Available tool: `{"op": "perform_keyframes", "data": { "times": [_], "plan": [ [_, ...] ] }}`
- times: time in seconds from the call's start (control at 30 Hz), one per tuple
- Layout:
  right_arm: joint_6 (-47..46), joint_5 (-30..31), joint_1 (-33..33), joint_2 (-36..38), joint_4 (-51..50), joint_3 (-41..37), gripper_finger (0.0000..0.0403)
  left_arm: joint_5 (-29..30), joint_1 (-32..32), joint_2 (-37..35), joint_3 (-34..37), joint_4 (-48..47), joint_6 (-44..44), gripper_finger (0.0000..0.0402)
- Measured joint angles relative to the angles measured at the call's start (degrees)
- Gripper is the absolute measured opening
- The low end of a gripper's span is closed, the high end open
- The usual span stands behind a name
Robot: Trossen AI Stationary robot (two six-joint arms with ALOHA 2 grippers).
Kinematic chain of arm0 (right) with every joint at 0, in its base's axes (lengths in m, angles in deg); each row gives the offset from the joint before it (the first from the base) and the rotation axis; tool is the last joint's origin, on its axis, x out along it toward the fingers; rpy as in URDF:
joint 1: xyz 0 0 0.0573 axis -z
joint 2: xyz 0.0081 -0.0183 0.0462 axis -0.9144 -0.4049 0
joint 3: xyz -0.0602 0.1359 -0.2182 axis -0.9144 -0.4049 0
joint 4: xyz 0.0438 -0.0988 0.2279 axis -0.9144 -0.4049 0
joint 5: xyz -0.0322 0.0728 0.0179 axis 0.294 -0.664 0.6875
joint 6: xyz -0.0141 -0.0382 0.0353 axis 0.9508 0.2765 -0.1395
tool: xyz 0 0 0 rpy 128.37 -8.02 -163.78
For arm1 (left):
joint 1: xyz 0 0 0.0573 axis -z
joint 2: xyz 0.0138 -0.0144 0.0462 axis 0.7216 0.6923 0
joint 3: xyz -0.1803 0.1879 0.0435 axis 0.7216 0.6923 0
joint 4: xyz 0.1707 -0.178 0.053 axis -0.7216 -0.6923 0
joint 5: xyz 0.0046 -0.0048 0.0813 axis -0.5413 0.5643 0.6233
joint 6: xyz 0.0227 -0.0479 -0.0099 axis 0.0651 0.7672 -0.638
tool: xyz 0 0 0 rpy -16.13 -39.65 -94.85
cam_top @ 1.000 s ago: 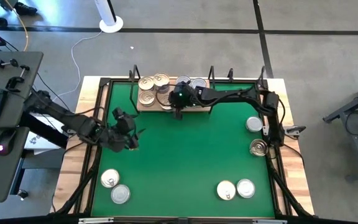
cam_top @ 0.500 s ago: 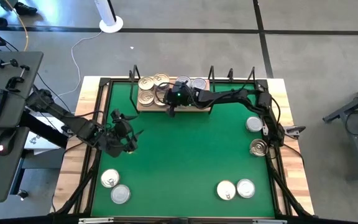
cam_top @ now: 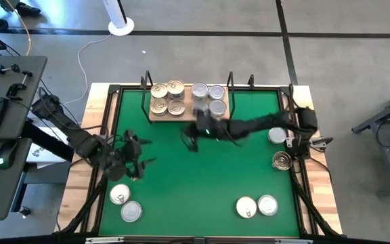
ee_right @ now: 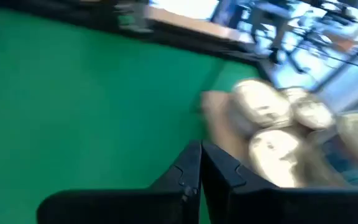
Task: Stack canned seafood by type on shelf
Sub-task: Stack the green tuna can on top of the other green tuna can on the shelf
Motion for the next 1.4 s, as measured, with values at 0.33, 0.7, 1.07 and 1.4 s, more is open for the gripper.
{"op": "perform_keyframes", "data": {
  "times": [0.33,0.7,1.07,1.4],
  "plan": [
    [-5.4,3.2,-15.6,7.5,11.4,-18.5,0.0,-29.4,4.2,27.2,-18.5,-31.6,24.0,0.027],
    [-6.7,7.6,-20.5,6.6,27.7,-26.3,0.0,-32.5,16.7,39.6,-25.4,-15.5,41.9,0.0267],
    [-8.3,7.1,-20.7,6.6,32.5,-28.0,0.0,-42.8,23.1,39.6,-12.6,-7.4,63.4,0.0134],
    [-9.8,7.0,-21.1,6.7,32.5,-28.0,0.0,-25.4,18.7,39.6,-7.5,-1.1,51.2,0.0006]
  ]
}}
